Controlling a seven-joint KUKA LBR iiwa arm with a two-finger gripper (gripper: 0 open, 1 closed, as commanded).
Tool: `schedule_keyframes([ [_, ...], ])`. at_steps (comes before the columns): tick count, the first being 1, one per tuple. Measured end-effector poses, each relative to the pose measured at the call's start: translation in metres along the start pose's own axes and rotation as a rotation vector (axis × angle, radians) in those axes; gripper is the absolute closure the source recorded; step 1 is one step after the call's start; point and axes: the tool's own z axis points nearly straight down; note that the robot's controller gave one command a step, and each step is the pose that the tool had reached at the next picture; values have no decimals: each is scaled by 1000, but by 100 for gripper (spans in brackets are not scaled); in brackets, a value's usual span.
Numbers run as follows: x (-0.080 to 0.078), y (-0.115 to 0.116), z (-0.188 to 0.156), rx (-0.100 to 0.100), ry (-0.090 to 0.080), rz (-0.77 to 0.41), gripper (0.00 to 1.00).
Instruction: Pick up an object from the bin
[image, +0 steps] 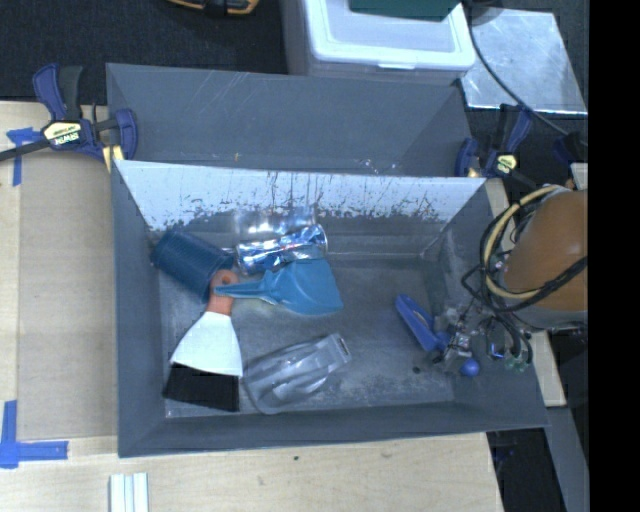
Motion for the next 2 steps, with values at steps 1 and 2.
schedule_keyframes([
  [1, 7, -8, 11, 0, 2, 40, 100],
  [2, -8, 1, -106, 0, 2, 21, 100],
])
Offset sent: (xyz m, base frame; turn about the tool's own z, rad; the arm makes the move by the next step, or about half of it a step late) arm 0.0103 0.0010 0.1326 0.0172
